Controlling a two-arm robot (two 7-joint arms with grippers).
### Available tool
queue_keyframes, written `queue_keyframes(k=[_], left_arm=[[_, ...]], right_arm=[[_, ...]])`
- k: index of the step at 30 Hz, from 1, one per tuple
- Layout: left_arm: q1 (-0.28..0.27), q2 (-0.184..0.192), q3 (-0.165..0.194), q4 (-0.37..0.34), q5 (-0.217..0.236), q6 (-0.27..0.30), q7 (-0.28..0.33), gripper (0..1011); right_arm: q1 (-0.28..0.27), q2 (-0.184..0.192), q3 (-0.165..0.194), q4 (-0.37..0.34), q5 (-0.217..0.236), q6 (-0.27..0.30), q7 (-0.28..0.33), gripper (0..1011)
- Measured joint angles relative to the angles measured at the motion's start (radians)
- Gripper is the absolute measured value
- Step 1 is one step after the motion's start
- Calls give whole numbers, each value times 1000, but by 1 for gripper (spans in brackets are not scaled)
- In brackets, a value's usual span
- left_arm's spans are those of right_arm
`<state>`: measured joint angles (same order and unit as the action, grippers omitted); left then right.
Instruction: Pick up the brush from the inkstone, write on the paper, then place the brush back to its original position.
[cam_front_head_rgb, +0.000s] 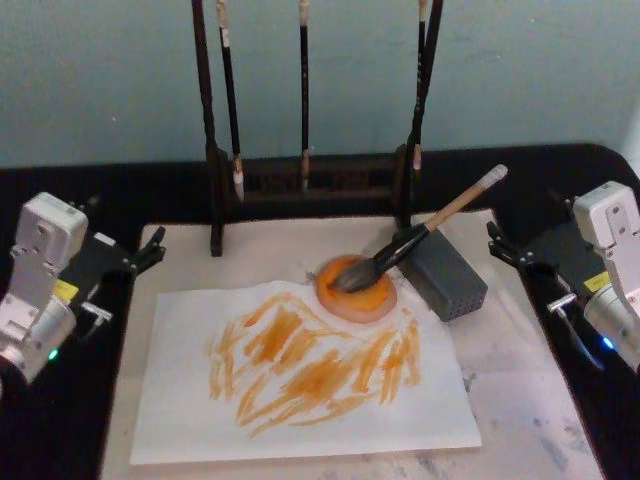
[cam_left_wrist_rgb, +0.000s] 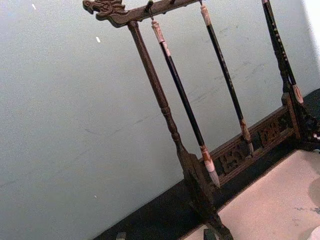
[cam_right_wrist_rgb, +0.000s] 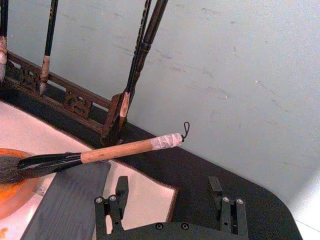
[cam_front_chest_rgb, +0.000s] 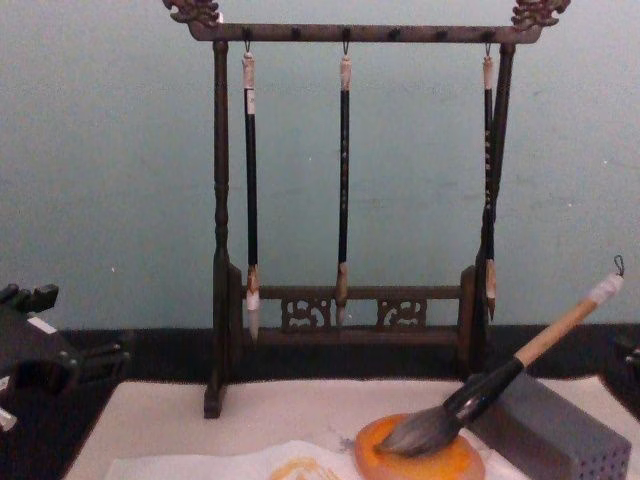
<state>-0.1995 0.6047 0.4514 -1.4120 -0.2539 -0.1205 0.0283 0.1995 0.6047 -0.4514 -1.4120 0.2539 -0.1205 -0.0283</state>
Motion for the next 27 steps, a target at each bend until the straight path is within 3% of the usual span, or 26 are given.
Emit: queue_keyframes(k=[27], left_arm=[[0, 0, 0, 0, 0, 0, 0, 1001]], right_arm=[[0, 0, 0, 0, 0, 0, 0, 1000]])
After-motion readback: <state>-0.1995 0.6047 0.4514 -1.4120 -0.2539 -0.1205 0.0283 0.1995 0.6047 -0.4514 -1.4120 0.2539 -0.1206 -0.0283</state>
